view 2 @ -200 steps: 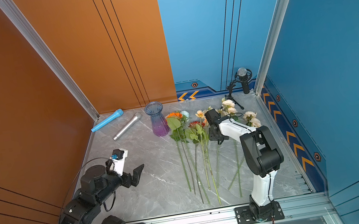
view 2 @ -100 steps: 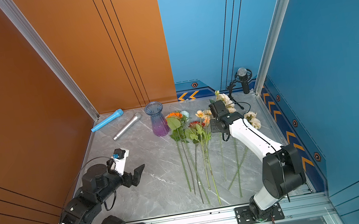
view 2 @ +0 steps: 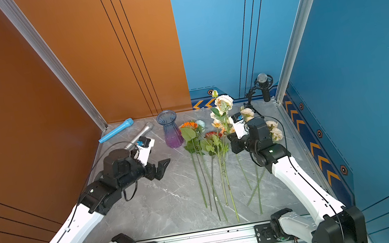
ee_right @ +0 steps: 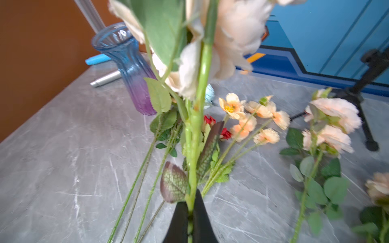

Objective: Place the pink flowers into the vase
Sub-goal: Pick up the flower at the center of the board.

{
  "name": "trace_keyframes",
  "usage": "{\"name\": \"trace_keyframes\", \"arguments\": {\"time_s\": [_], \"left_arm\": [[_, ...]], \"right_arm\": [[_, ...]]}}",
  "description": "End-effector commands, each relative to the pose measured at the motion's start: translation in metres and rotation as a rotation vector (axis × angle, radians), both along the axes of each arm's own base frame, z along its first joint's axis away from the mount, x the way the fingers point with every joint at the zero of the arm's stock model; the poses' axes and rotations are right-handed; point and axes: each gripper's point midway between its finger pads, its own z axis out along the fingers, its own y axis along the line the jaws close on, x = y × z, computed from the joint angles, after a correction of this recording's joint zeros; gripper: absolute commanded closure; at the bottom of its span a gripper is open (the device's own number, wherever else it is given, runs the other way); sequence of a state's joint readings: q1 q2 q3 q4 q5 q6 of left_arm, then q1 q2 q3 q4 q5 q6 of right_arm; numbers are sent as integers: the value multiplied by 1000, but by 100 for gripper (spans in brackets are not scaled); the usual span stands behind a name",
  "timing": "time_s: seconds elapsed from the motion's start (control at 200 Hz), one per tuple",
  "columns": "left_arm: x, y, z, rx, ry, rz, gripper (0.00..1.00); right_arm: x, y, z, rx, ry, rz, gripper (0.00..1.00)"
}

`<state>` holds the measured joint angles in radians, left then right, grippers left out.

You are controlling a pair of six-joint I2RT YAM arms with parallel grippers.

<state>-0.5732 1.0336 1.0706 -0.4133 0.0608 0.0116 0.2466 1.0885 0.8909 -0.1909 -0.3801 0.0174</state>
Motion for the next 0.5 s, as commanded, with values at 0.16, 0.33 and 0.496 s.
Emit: {"name": "trace_keyframes", "arguments": {"time_s": [0.16,0.33,0.496], "left_arm": [[32,-90,36,-204,-83,-193,2],[46,-115,39,-301,-91,-235,2],[49,-131,31,-314,-84,-291,2]], "right_arm": [[-32,31,59,166,-216,236,100],[-45,34,79,214,-251,271,100],[-54,35,100,287,-289,291,100]]}}
